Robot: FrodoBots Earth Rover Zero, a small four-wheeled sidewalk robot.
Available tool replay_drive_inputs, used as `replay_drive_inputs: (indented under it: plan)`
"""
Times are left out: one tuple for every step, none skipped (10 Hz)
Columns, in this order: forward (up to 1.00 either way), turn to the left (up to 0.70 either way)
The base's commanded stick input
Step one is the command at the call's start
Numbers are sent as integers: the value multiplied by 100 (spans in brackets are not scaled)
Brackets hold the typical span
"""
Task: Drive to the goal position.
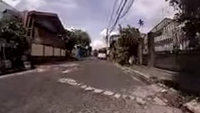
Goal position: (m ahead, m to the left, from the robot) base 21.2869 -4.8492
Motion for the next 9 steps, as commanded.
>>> replay_drive_inputs:
  plan:
    - [70, 0]
    - [70, 0]
    - [70, 0]
    - [70, 0]
    - [70, 0]
    - [70, 0]
    - [70, 0]
    - [70, 0]
    - [70, 0]
